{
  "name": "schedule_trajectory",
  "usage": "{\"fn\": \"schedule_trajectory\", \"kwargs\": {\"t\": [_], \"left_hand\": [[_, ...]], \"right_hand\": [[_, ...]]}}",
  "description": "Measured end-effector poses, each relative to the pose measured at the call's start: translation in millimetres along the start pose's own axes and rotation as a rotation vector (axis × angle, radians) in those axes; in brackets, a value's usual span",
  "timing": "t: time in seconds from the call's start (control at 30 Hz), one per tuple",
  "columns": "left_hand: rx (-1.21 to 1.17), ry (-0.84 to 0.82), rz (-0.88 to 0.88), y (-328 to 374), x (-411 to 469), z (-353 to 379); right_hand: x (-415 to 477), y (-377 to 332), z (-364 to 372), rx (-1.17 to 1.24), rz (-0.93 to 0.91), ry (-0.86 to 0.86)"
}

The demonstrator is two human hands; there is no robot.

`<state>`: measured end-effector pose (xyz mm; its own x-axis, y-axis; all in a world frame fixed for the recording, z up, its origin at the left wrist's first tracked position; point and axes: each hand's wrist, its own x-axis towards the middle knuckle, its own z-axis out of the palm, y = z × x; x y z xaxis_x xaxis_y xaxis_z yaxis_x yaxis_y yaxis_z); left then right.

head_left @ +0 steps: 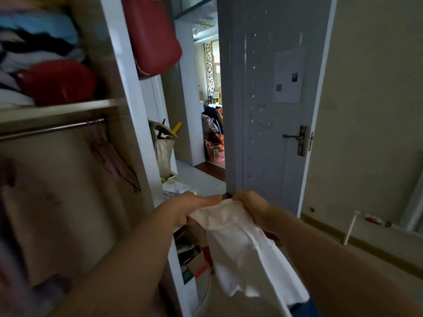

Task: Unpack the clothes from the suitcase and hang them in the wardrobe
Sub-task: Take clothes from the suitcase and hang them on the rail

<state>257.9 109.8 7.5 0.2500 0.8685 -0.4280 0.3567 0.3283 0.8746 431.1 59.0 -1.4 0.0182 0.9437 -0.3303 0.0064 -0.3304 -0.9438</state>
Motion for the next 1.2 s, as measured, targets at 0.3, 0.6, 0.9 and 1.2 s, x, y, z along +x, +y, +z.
{"fn": "schedule_trajectory", "kwargs": {"t": [0.3, 0.6, 0.9, 1.2], "left_hand": [[0.164, 0.210, 0.035, -14, -38, -48], [0.067, 0.444, 0.070, -29, -55, -85], [0.164, 0.604, -0.004, -47, -50, -142], [-0.146, 0.672, 0.100, -31, -15, -212]], "right_hand": [[-4, -17, 13, -0.541, -0.251, 0.169], [-1, -27, 52, -0.742, -0.335, 0.183], [15, -55, 121, -0.553, -0.191, -0.056], [32, -82, 196, -0.415, -0.261, -0.051]]}}
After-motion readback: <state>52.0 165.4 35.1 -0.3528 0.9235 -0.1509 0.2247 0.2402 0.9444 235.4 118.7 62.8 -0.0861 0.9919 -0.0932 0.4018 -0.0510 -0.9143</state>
